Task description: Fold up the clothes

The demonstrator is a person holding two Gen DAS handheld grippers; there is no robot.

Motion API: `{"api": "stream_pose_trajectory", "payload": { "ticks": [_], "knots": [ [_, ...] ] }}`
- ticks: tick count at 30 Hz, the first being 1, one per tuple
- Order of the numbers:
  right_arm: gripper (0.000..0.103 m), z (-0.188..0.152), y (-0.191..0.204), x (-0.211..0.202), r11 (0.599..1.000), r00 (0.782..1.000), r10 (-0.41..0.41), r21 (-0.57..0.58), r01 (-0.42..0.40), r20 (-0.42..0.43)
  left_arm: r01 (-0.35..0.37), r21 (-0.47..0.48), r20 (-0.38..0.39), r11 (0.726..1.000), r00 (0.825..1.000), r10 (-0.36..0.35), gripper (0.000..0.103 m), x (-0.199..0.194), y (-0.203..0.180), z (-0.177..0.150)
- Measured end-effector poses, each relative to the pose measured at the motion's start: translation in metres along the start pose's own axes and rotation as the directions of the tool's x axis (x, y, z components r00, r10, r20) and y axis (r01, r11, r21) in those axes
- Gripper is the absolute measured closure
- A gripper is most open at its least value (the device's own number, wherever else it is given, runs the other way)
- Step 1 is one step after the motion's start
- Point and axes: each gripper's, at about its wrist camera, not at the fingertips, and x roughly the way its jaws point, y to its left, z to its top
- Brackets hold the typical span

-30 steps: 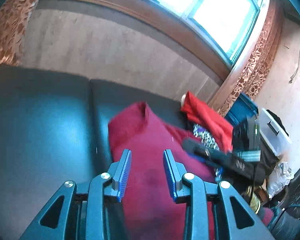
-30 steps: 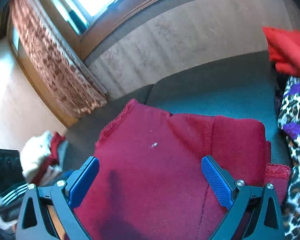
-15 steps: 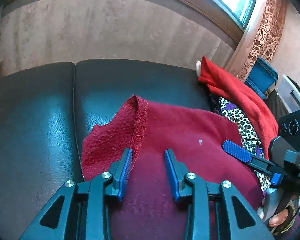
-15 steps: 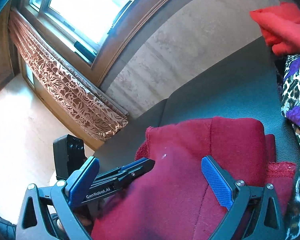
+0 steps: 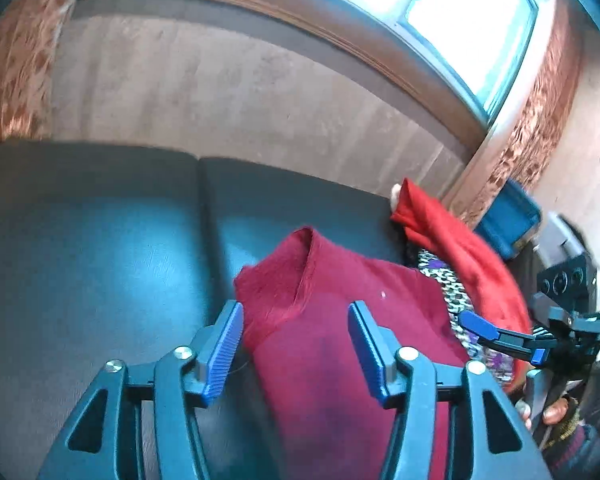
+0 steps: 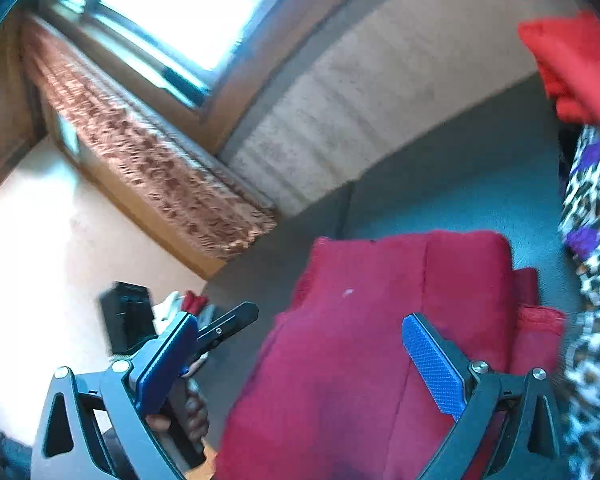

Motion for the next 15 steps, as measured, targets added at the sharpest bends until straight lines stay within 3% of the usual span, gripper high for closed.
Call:
{"api": "stream_pose_trajectory", "payload": {
  "ticks": [3, 6, 10, 13, 15],
  "knots": [
    [0.000, -0.008, 0.006, -0.029, 1.000, 1.000, -0.016, -0.027, 0.015, -0.020, 0.071, -0.070, -0.075, 0.995, 0.994, -0.076, 0.046, 0.003, 0.015, -0.012],
    [0.000, -0.030, 0.000, -0.045, 0.996, 0.993, -0.089, -0.034, 0.087, -0.081, 0.103, -0.137, -0.127, 0.985, 0.985, -0.121, 0.046, 0.011, 0.025, -0.023],
    [0.000, -0.054, -0.014, -0.051, 0.989, 0.981, -0.144, -0.011, 0.144, -0.133, 0.188, -0.218, -0.137, 0.958, 0.966, -0.221, 0.046, 0.027, 0.027, -0.027],
    [0.000, -0.058, -0.025, -0.040, 0.979, 0.969, -0.203, -0.005, 0.204, -0.139, 0.203, -0.232, -0.138, 0.951, 0.961, -0.239, 0.043, 0.038, 0.026, -0.025],
    [0.000, -0.056, -0.034, -0.032, 0.981, 0.971, -0.186, 0.035, 0.193, -0.149, 0.211, -0.246, -0.141, 0.946, 0.958, -0.250, 0.039, 0.048, 0.026, -0.021]
  ]
}}
